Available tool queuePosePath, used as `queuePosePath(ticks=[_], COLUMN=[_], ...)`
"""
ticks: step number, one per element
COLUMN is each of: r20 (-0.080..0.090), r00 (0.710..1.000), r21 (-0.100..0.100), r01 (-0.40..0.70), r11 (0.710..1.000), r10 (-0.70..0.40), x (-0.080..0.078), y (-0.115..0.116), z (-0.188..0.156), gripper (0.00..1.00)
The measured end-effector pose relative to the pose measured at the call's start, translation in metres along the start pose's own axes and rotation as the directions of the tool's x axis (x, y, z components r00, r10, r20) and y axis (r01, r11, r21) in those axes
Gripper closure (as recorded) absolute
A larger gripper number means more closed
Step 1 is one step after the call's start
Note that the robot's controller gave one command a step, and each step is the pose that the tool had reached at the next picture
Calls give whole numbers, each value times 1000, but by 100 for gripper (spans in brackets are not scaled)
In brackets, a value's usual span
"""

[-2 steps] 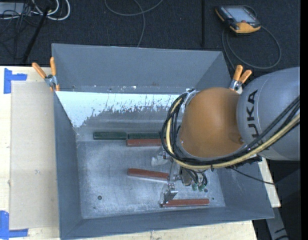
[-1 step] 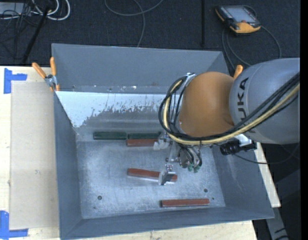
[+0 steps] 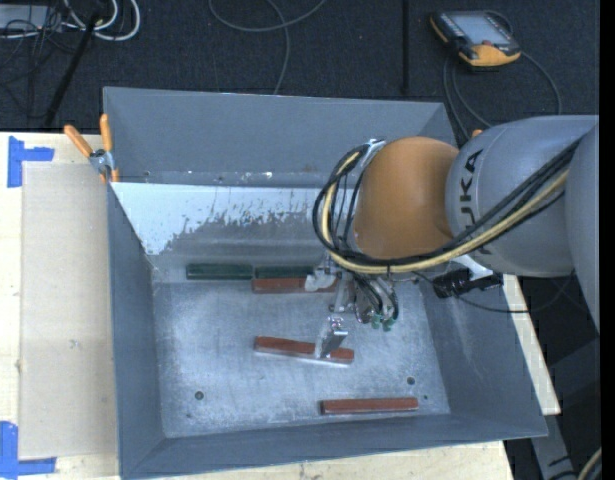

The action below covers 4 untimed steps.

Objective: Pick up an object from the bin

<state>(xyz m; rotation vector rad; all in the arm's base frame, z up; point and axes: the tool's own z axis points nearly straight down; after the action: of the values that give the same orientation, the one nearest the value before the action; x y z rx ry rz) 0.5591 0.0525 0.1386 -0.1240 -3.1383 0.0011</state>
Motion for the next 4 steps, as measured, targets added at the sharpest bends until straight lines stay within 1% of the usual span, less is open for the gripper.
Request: queuePosePath(ticks=[1, 2, 3, 4], r20=[0, 2, 7, 7], r00=[999, 998, 998, 998], r21=[-1, -1, -3, -3], r01=[-48, -58, -61, -61], r11=[999, 998, 998, 998], r10=[48, 58, 61, 61], x=[6, 13, 10, 10], y=[6, 5, 5, 5], z=[4, 61, 56, 56], gripper=[0, 0, 100, 100])
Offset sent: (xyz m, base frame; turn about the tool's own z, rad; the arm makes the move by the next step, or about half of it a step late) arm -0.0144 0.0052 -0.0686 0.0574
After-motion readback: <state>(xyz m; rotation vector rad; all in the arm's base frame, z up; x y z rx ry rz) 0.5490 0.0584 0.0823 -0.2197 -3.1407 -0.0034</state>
